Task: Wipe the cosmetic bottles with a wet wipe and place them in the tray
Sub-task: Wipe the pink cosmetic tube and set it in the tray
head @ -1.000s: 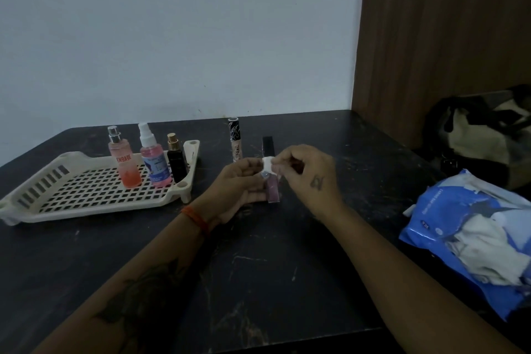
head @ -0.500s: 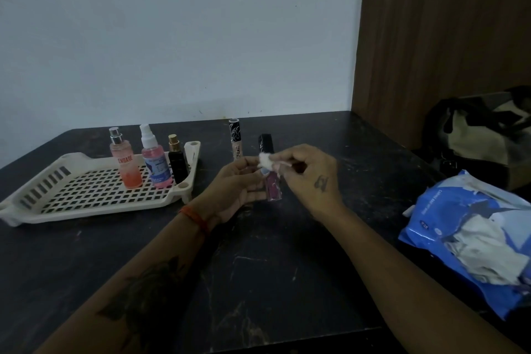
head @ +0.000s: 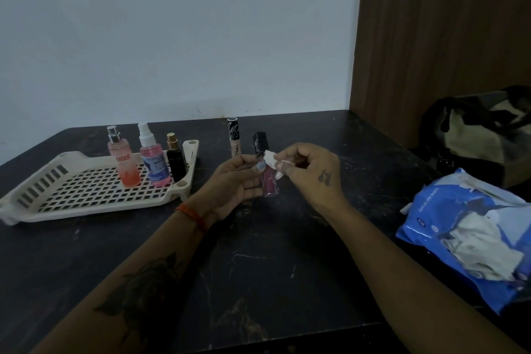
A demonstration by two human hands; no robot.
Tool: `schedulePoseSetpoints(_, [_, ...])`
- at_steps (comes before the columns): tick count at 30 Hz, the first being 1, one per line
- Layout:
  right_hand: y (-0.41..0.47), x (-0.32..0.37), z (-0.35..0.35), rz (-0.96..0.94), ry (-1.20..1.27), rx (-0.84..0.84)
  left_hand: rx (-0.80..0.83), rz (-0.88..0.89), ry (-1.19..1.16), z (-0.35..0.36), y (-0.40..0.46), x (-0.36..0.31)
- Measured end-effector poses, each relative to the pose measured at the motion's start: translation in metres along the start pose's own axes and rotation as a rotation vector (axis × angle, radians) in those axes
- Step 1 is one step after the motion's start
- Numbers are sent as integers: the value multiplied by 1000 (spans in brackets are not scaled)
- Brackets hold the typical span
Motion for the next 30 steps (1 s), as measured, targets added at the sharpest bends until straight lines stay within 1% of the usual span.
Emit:
schedulePoseSetpoints(2, [-1, 2, 1, 1, 66, 97, -6, -6, -8, 0, 0, 0])
schedulePoseSetpoints(4, [-3, 2, 1, 60, 95, 203, -10, -16, -23, -1, -1, 0])
schedulePoseSetpoints(5, [-2, 1, 1, 76, 90, 204, -10, -18, -26, -1, -1, 0])
schedulePoseSetpoints(7, [-1, -2, 0, 54, 34, 108, -10, -18, -15, 0, -1, 0])
schedulePoseSetpoints(8, [-1, -1, -1, 42, 35, 67, -12, -19, -13, 0, 0, 0])
schedulePoseSetpoints(9, [0, -1, -2, 40, 68, 65, -12, -17, -15, 1, 0, 0])
schedulePoseSetpoints(11, [-1, -1, -1, 57, 124, 171, -14, -14, -27, 1, 0, 1])
schedulePoseSetpoints(12, [-3, 0, 0, 64, 118, 240, -20, -16, -32, 1, 1, 1])
schedulePoseSetpoints(13, [-3, 0, 0, 66, 102, 273, -28, -19, -33, 1, 1, 1])
schedulePoseSetpoints(14, [-3, -2, 0, 65, 87, 255, -32, -21, -32, 0, 1, 1])
schedulePoseSetpoints(17, [0, -1, -4, 35, 30, 67, -19, -11, -22, 0, 2, 0])
schedulePoseSetpoints(18, [1, 0, -5, 28, 51, 74, -15, -10, -22, -1, 2, 0])
schedulePoseSetpoints(19, [0, 1, -4, 29, 72, 138, -12, -10, -21, -1, 2, 0])
schedulePoseSetpoints(20, [-2, 2, -2, 41, 70, 248, -16, -10, -8, -1, 1, 0])
schedulePoseSetpoints(21, [-4, 3, 0, 55, 34, 358, -23, -10, 13, -1, 1, 0])
schedulePoseSetpoints(22, [-5, 3, 1, 58, -13, 409, -29, -13, 27, -2, 1, 0])
schedulePoseSetpoints(23, [-5, 2, 1, 55, -43, 379, -36, -18, 19, -2, 1, 0])
schedulePoseSetpoints(25, [-2, 1, -3, 20, -50, 192, -34, -28, -27, -3, 1, 0])
schedulePoseSetpoints(26, [-1, 1, -5, 10, -25, 137, -27, -28, -39, -2, 1, 0])
schedulePoseSetpoints(27, [-1, 2, -6, 8, -5, 147, -20, -28, -40, -2, 1, -1])
schedulePoseSetpoints(28, [-1, 3, -5, 14, 4, 225, -19, -30, -33, -1, 0, -1])
schedulePoseSetpoints(30, [-5, 4, -2, 33, -38, 453, -34, -34, 1, -1, 0, -1])
Point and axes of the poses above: each hand's wrist, its own y-axis towards the middle knuckle, its own z-axis out of the palm, x = y × z, the point moved 1 cm from there along y, towards the middle knuckle, and after that the axes turned 6 degrees about -z, right-handed, at the moved point
